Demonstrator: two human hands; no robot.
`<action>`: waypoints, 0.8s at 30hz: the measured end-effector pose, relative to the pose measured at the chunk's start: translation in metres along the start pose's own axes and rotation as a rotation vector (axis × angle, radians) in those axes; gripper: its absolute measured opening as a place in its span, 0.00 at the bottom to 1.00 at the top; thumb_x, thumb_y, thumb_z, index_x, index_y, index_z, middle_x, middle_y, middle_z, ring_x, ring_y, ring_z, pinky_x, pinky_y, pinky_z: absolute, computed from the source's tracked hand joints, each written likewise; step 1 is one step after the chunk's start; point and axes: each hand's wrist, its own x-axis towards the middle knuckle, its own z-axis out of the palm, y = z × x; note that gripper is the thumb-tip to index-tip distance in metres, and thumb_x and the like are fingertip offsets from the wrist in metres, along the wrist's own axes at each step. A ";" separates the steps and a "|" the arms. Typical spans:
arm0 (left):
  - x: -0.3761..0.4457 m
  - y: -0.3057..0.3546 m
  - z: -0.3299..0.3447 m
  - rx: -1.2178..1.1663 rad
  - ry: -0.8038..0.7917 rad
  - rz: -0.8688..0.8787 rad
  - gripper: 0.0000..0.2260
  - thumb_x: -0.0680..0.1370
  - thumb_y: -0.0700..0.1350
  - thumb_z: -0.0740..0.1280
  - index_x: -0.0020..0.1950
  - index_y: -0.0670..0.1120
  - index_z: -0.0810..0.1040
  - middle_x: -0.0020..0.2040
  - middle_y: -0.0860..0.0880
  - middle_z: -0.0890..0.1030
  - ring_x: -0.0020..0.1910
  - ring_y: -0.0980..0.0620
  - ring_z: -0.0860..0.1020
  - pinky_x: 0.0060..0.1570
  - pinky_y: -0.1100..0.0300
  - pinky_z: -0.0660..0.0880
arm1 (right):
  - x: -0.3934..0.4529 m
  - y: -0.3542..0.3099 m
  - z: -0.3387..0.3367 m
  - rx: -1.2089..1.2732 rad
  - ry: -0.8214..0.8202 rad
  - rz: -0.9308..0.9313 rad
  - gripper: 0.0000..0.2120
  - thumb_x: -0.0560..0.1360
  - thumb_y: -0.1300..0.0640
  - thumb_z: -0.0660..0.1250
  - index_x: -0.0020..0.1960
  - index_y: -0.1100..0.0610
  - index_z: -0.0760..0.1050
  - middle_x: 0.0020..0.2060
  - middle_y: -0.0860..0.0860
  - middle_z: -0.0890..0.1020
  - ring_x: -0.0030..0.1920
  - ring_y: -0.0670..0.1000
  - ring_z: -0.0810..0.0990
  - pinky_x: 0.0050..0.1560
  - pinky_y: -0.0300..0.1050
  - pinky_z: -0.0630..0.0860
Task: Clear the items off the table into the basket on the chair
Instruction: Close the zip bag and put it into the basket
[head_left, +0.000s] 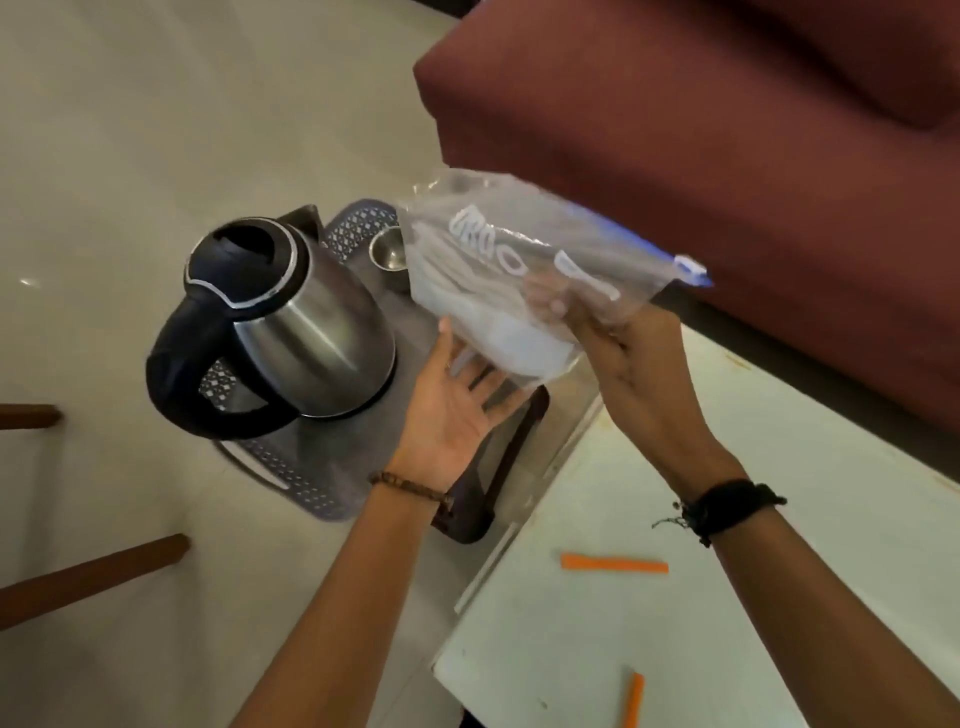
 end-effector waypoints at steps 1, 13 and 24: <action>0.008 0.008 0.001 -0.018 0.007 0.037 0.19 0.78 0.54 0.59 0.66 0.47 0.71 0.64 0.44 0.76 0.63 0.44 0.75 0.54 0.49 0.78 | 0.011 0.002 0.006 -0.060 -0.025 -0.020 0.11 0.79 0.62 0.60 0.58 0.61 0.78 0.50 0.60 0.84 0.50 0.58 0.81 0.52 0.58 0.77; 0.076 0.032 -0.004 -0.216 0.315 0.324 0.21 0.80 0.36 0.56 0.72 0.47 0.61 0.70 0.41 0.69 0.66 0.40 0.70 0.56 0.45 0.75 | 0.081 0.047 0.077 -0.231 -0.142 -0.141 0.14 0.79 0.63 0.61 0.63 0.58 0.76 0.51 0.54 0.82 0.49 0.54 0.79 0.49 0.47 0.75; 0.092 0.016 0.005 -0.209 0.507 0.400 0.19 0.81 0.46 0.54 0.72 0.57 0.59 0.71 0.44 0.68 0.67 0.44 0.70 0.67 0.43 0.67 | 0.111 0.057 0.132 -0.492 -0.394 -0.049 0.12 0.80 0.62 0.55 0.56 0.67 0.73 0.49 0.63 0.79 0.49 0.61 0.76 0.51 0.57 0.73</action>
